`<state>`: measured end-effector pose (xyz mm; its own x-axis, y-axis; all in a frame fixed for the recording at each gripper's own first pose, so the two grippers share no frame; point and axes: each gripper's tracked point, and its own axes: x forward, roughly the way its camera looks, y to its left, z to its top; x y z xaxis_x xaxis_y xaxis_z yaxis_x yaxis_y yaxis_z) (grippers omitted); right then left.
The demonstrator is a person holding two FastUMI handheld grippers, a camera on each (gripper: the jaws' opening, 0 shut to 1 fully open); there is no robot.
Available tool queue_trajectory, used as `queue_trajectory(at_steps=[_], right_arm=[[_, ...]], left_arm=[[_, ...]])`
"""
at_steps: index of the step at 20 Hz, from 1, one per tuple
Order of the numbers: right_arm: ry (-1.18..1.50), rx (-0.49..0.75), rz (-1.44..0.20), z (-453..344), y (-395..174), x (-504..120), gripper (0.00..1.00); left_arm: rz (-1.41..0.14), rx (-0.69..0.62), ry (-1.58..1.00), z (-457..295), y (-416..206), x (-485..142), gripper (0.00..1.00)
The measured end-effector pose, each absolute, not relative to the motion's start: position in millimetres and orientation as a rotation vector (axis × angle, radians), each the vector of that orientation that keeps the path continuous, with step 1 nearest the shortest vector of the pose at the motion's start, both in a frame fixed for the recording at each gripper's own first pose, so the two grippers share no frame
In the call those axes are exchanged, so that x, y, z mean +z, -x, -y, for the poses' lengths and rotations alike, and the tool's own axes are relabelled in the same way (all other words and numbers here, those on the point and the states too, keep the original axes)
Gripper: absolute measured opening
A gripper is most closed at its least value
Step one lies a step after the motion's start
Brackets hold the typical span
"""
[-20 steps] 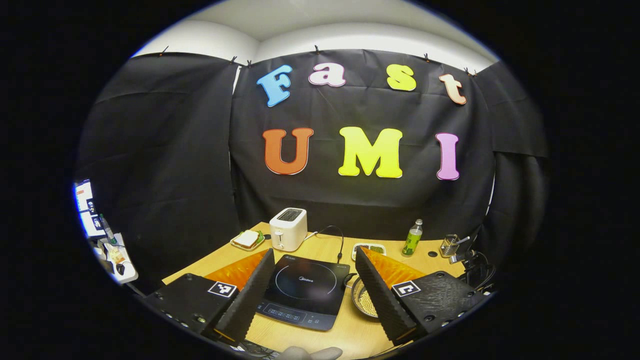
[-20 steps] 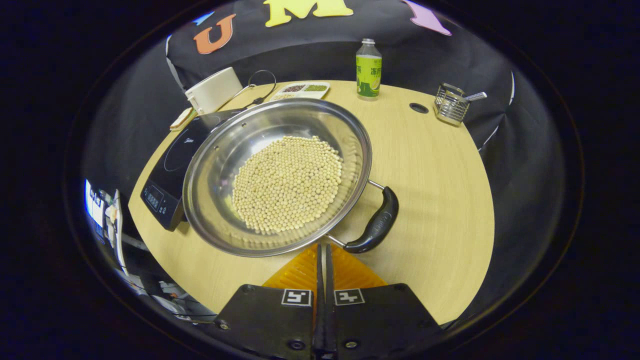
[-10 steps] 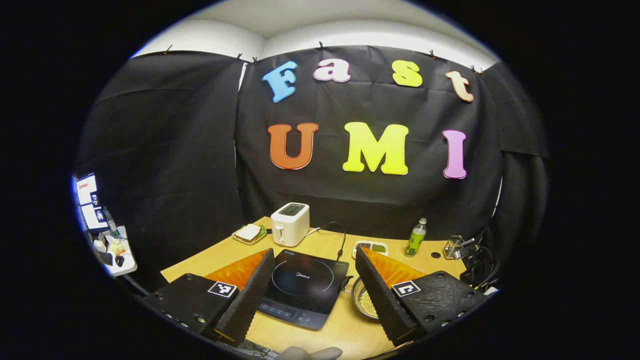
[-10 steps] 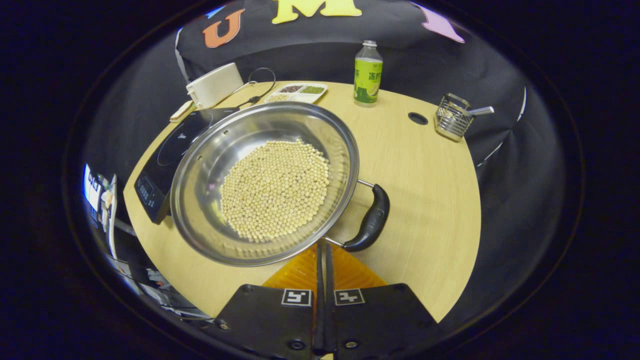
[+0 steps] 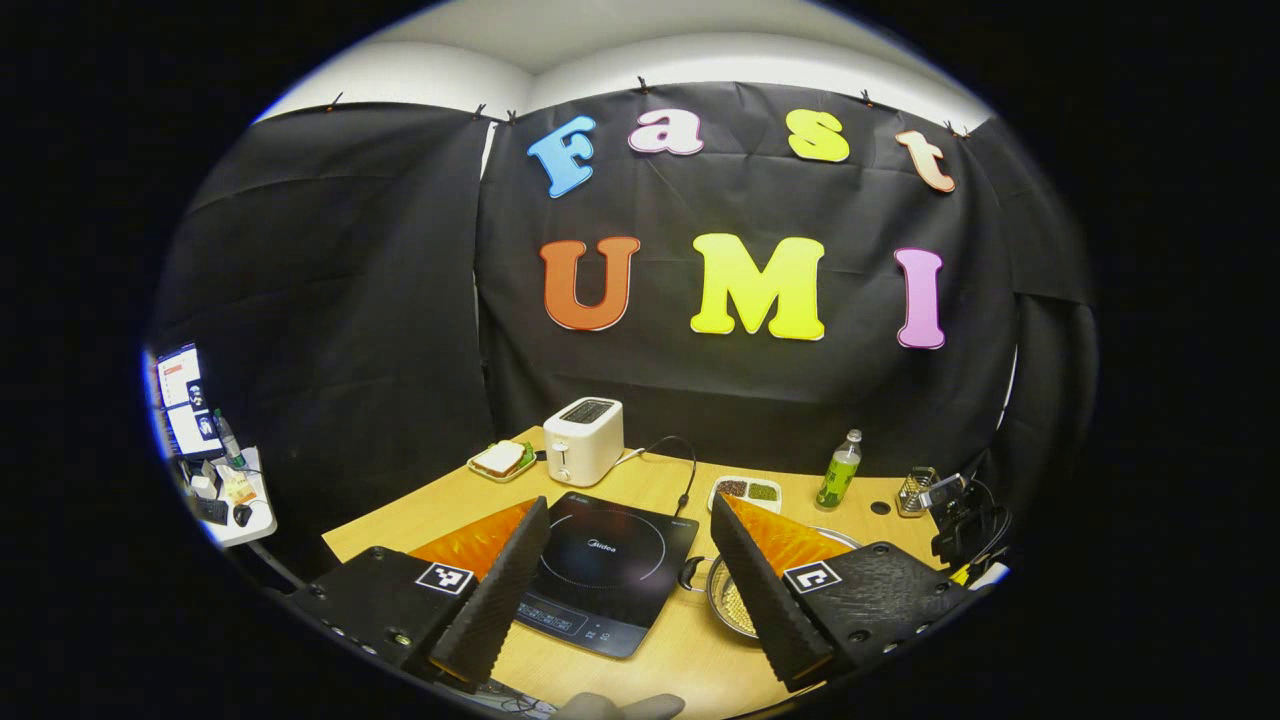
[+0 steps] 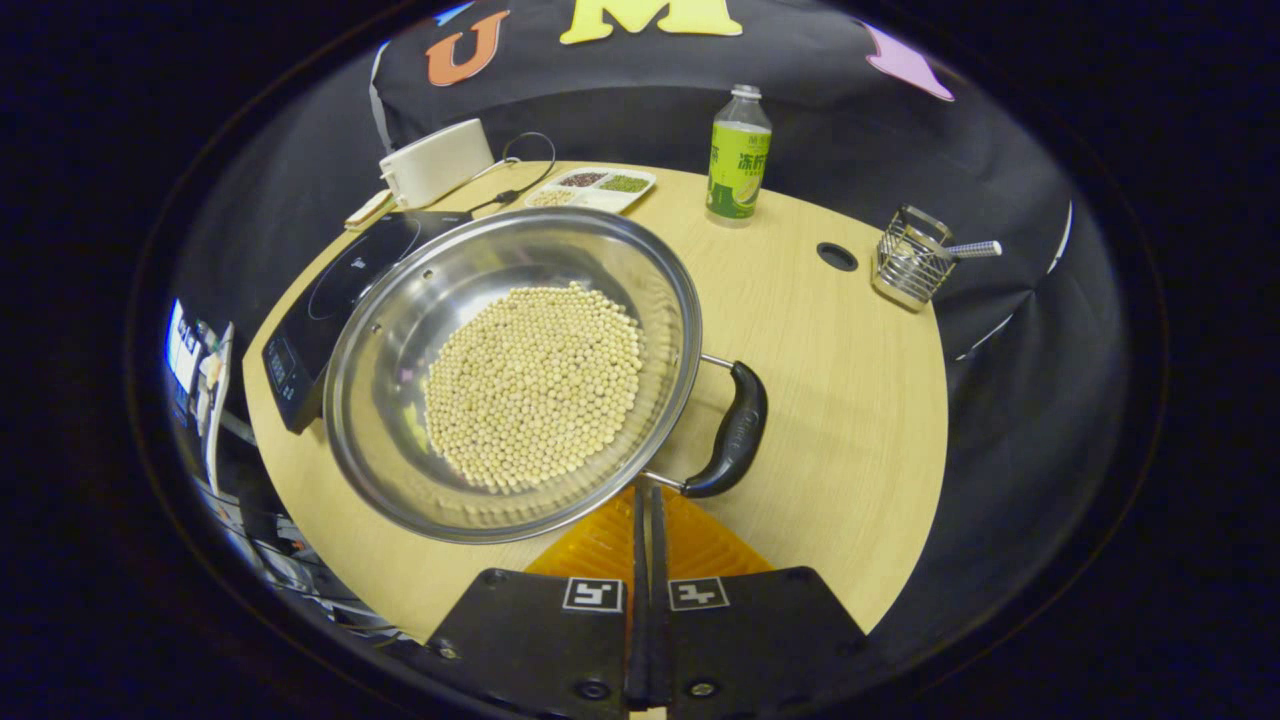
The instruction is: First push the handle of the pot to place it horizontally, then grasp the pot with both hands and set it on the induction cooktop.
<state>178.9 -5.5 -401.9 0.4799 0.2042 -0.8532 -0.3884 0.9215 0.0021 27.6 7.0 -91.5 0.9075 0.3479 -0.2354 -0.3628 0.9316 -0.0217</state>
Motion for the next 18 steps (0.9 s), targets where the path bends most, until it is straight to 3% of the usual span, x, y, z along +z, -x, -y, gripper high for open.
queue_trajectory(at_steps=[5,10,11,13,14,17,18], right_arm=[[0.18,0.34,-0.976,7,-175,-397,0.04],[0.18,0.307,-0.907,19,-145,-382,0.01],[0.172,0.298,-0.89,20,-139,-378,0.04],[0.149,0.271,-0.865,24,-133,-371,0.14],[0.139,0.26,-0.857,25,-128,-369,0.29],[0.118,0.238,-0.817,25,-121,-360,0.43],[0.106,0.231,-0.804,25,-121,-358,0.6]], left_arm=[[-0.221,0.334,0.059,1,-34,-96,0.97],[-0.247,0.218,0.095,9,-48,-123,0.97],[-0.258,0.199,0.094,10,-51,-132,0.97],[-0.285,0.173,0.091,8,-56,-147,0.97],[-0.296,0.154,0.093,8,-58,-154,0.97],[-0.314,0.127,0.066,7,-65,-173,0.96],[-0.321,0.115,0.066,8,-68,-179,0.96]])
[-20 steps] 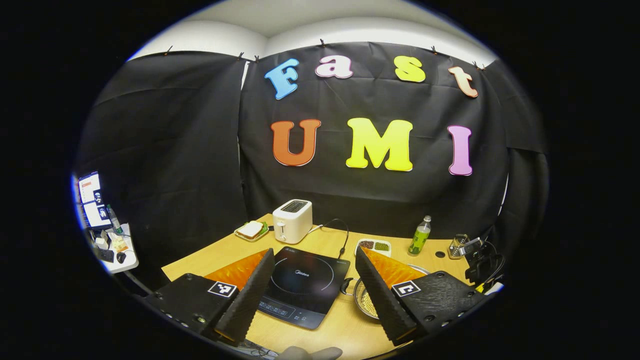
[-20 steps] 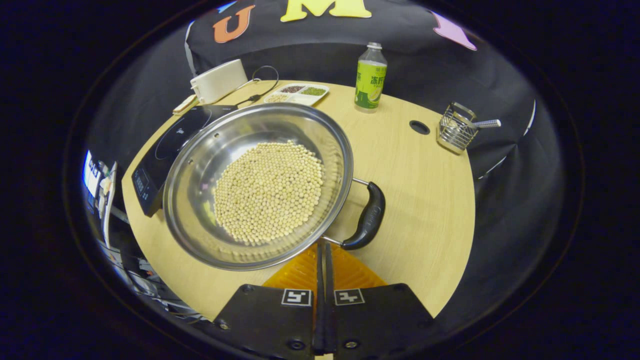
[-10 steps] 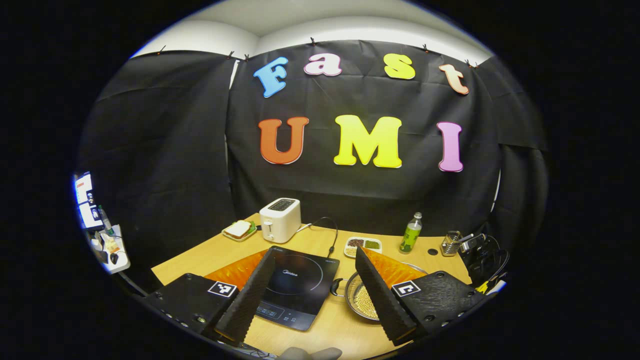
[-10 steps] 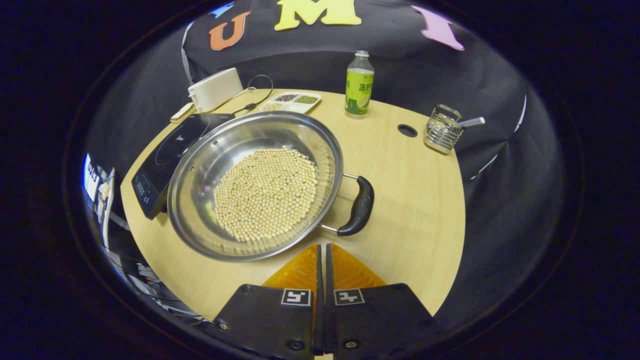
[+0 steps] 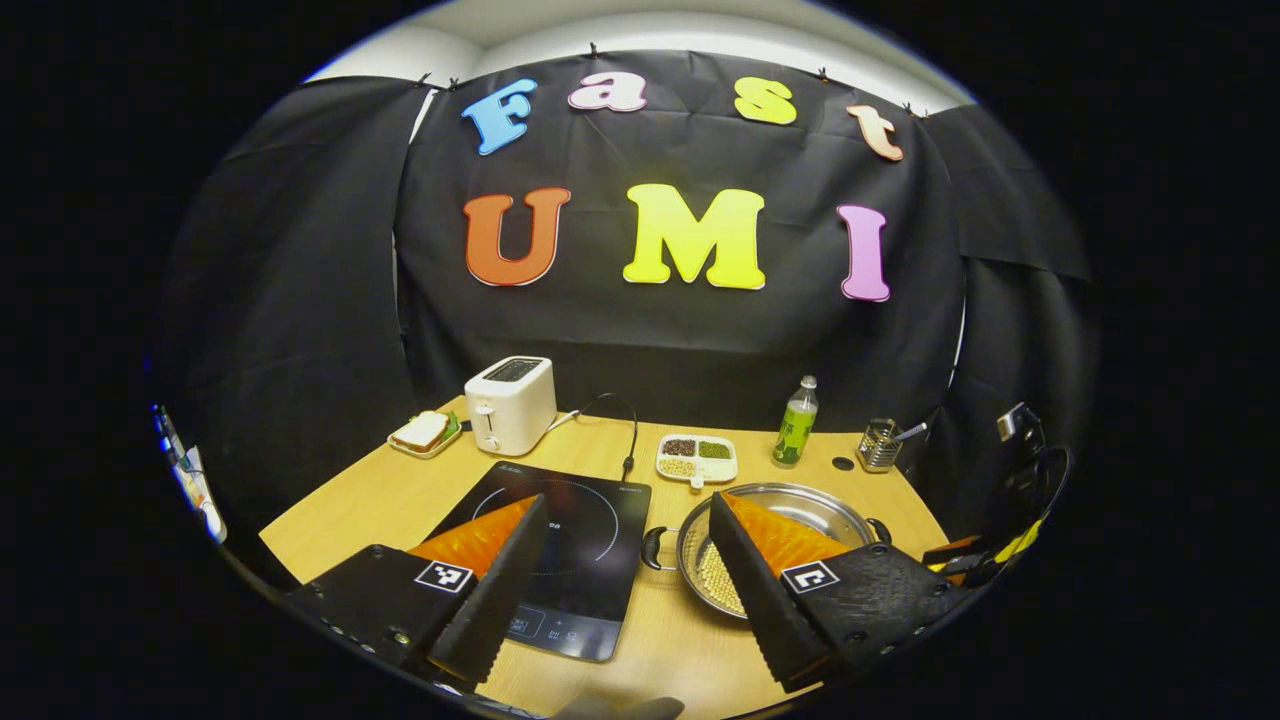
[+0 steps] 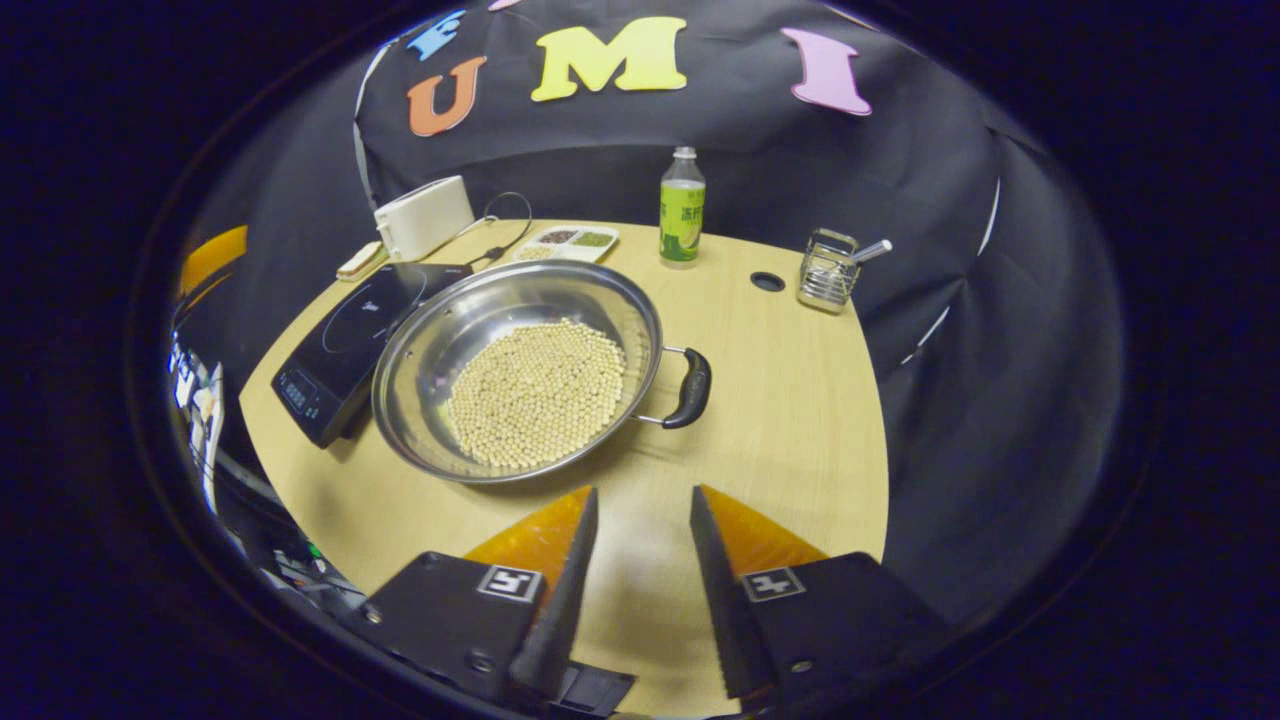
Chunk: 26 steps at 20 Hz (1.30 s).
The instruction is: First push the handle of the pot to place it horizontally, then grasp the pot with both hands and set it on the induction cooktop.
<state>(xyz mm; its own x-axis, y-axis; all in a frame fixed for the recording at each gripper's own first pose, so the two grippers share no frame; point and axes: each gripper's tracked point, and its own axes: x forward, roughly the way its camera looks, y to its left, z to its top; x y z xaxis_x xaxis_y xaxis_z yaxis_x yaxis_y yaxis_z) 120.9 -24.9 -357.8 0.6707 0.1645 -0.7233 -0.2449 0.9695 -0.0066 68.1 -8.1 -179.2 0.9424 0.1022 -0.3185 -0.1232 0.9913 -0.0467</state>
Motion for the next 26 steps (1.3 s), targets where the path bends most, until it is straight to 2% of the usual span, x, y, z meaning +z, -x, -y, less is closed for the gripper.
queue_trajectory(at_steps=[2,3,6,7,12,17,19,20,21,26], right_arm=[[0.068,0.218,-0.789,23,-122,-355,0.87],[0.047,0.211,-0.786,23,-123,-354,0.89],[-0.009,0.196,-0.778,21,-135,-353,0.85],[-0.032,0.199,-0.779,18,-141,-352,0.88],[-0.089,0.195,-0.794,18,-174,-353,0.82],[-0.083,0.201,-0.829,18,-204,-365,0.82],[-0.085,0.2,-0.852,16,-215,-376,0.82],[-0.084,0.203,-0.862,16,-219,-380,0.82],[-0.083,0.211,-0.877,14,-223,-384,0.82],[-0.06,0.224,-0.925,11,-233,-399,0.81]], left_arm=[[-0.349,0.097,0.055,11,-75,-195,0.96],[-0.363,0.093,0.049,11,-79,-203,0.96],[-0.419,0.085,0.068,15,-92,-232,0.96],[-0.443,0.083,0.072,15,-97,-241,0.96],[-0.562,0.063,0.091,21,-119,-293,0.96],[-0.642,0.059,0.076,23,-152,-332,0.95],[-0.672,0.052,0.075,26,-161,-345,0.95],[-0.683,0.049,0.07,26,-167,-352,1.0],[-0.701,0.049,0.066,27,-170,-359,0.95],[-0.738,0.026,0.056,37,-183,-371,0.96]])
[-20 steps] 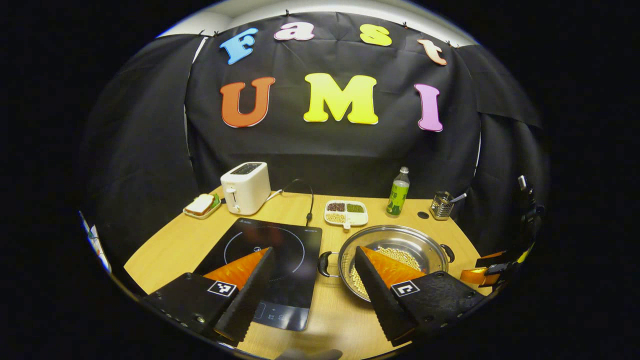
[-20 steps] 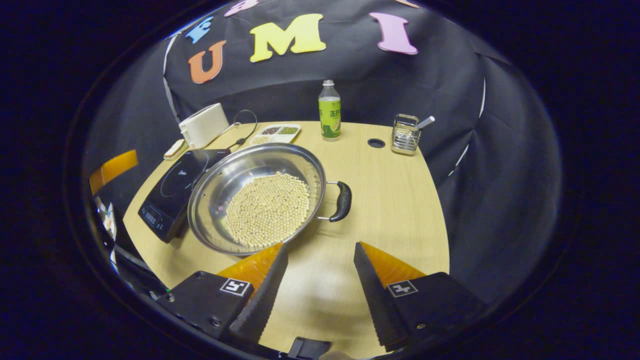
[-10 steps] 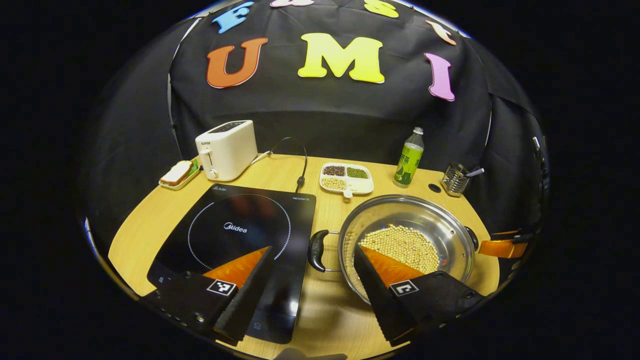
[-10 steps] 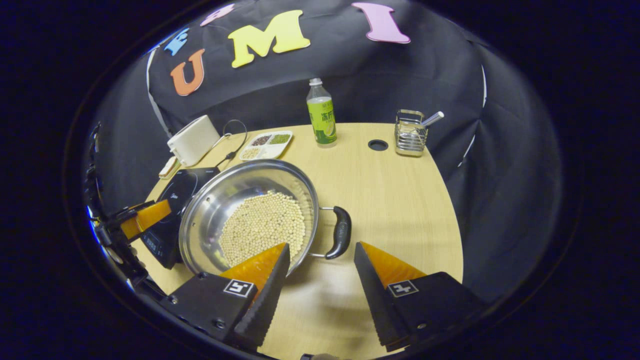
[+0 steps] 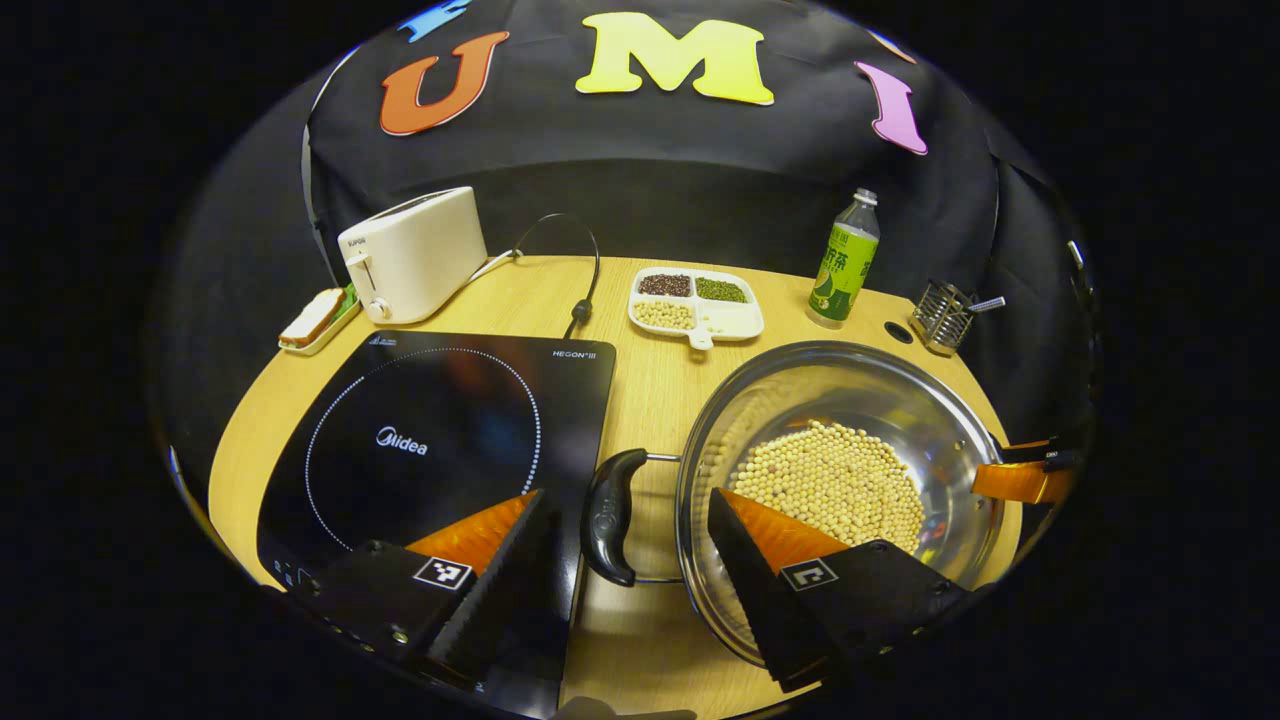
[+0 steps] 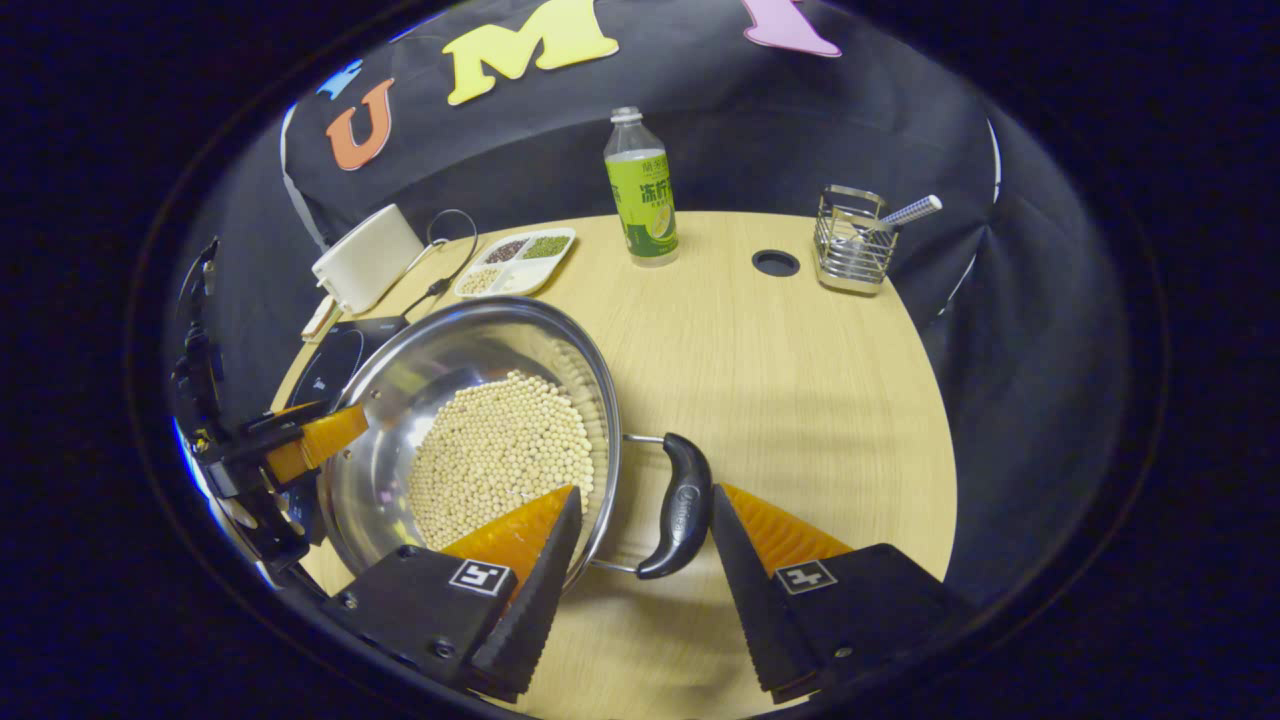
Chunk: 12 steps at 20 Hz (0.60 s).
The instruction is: First push the handle of the pot to place it horizontally, then grasp the pot with both hands and set it on the induction cooktop.
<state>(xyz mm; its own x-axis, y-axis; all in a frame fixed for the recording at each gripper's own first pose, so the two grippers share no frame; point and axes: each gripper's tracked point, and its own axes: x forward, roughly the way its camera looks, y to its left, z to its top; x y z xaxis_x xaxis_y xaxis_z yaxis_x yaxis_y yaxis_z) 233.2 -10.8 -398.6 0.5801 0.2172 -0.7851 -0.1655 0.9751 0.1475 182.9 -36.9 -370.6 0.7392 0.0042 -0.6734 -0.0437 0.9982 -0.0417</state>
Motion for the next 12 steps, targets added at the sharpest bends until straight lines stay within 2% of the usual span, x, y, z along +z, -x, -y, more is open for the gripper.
queue_trajectory(at_steps=[2,4,9,10,11,12], right_arm=[[-0.048,0.225,-0.946,10,-235,-404,0.8],[-0.048,0.219,-0.957,10,-236,-407,0.73],[-0.033,0.179,-0.981,8,-243,-410,0.66],[-0.028,0.154,-0.99,10,-241,-413,0.65],[-0.016,0.135,-0.998,11,-240,-413,0.65],[-0.006,0.125,-1.001,11,-241,-411,0.64]], left_arm=[[-0.754,0.03,0.035,38,-185,-373,0.9],[-0.764,0.039,0.025,38,-188,-374,0.9],[-0.803,0.07,0.01,35,-187,-375,0.72],[-0.811,0.07,-0.002,34,-191,-378,0.85],[-0.816,0.078,-0.011,34,-188,-378,0.68],[-0.819,0.084,-0.011,34,-188,-378,0.68]])
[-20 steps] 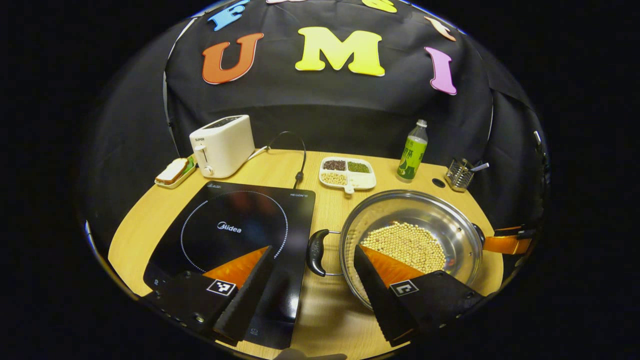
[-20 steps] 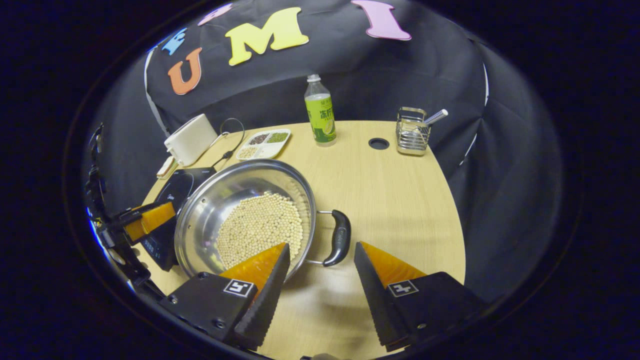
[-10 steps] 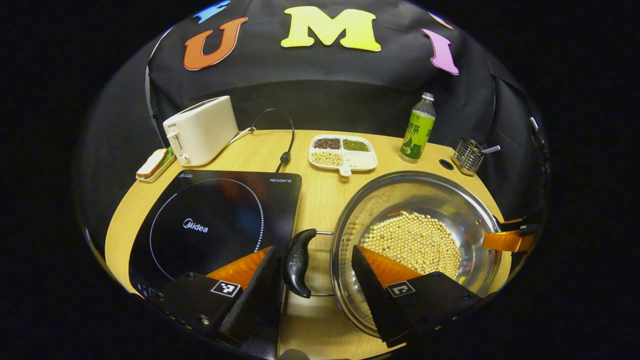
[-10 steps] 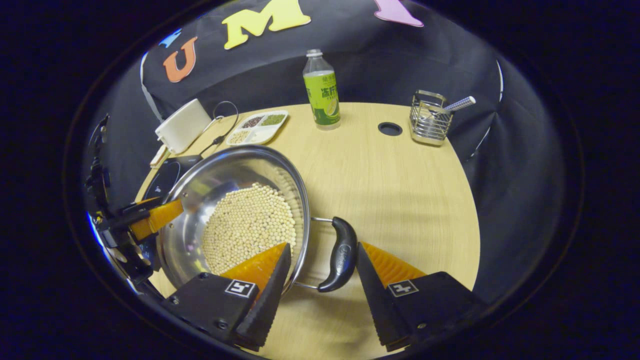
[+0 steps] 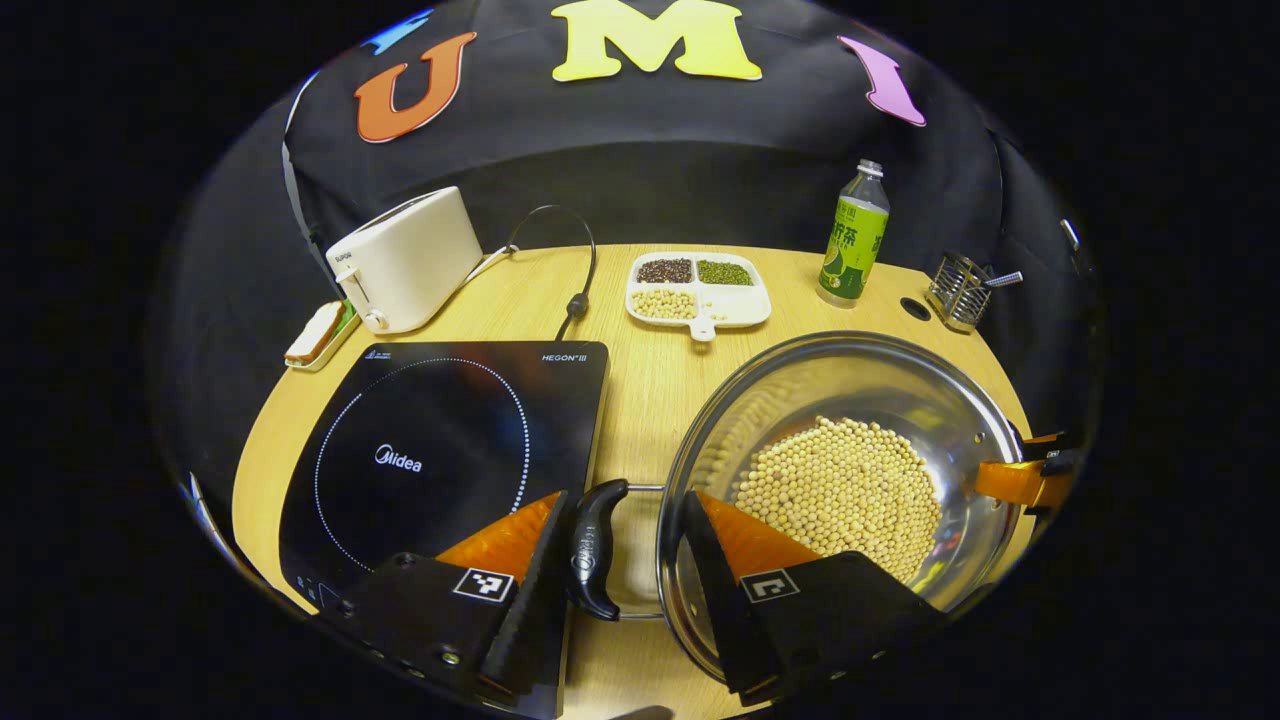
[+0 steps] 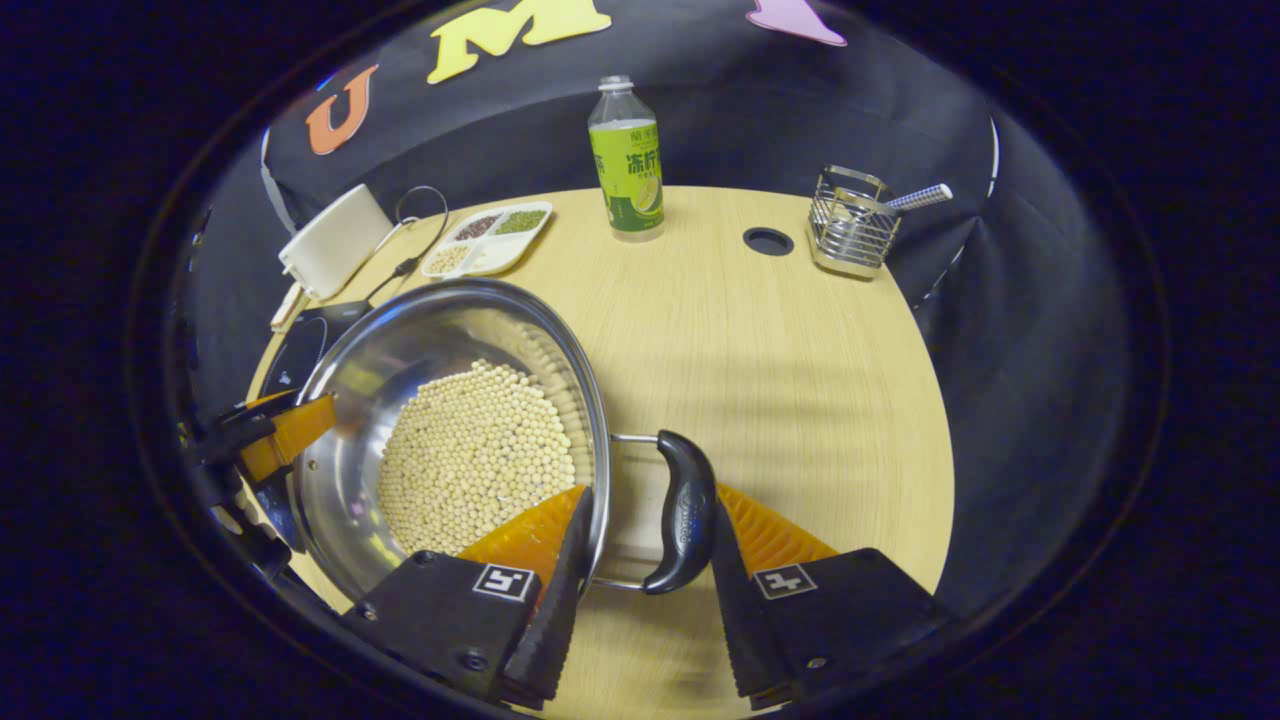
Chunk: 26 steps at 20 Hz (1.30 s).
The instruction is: First push the handle of the pot to place it horizontally, then grasp the pot with both hands and set it on the induction cooktop.
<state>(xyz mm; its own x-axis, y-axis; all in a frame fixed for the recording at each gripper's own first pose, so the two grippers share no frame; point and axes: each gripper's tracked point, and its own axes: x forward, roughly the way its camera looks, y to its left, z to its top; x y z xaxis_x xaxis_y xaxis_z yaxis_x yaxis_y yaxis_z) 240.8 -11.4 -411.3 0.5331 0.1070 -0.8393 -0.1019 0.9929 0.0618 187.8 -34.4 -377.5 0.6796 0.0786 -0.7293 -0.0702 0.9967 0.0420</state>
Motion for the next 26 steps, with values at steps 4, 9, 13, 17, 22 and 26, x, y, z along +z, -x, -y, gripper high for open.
queue_trajectory(at_steps=[4,9,13,17,22,26], right_arm=[[-0.043,0.128,-0.977,8,-243,-411,0.6],[-0.052,0.099,-0.972,10,-235,-406,0.55],[-0.063,0.055,-0.934,8,-213,-383,0.53],[-0.08,0.036,-0.911,-17,-197,-366,0.54],[-0.077,0.038,-0.878,-57,-184,-347,0.54],[-0.073,0.05,-0.867,-94,-177,-340,0.54]], left_arm=[[-0.829,0.087,-0.005,35,-187,-375,0.65],[-0.839,0.059,-0.007,37,-182,-372,0.6],[-0.788,0.0,-0.025,36,-179,-351,0.61],[-0.763,-0.027,-0.035,15,-173,-333,0.6],[-0.737,-0.028,-0.035,-26,-163,-315,0.6],[-0.729,-0.02,-0.034,-61,-154,-307,0.6]])
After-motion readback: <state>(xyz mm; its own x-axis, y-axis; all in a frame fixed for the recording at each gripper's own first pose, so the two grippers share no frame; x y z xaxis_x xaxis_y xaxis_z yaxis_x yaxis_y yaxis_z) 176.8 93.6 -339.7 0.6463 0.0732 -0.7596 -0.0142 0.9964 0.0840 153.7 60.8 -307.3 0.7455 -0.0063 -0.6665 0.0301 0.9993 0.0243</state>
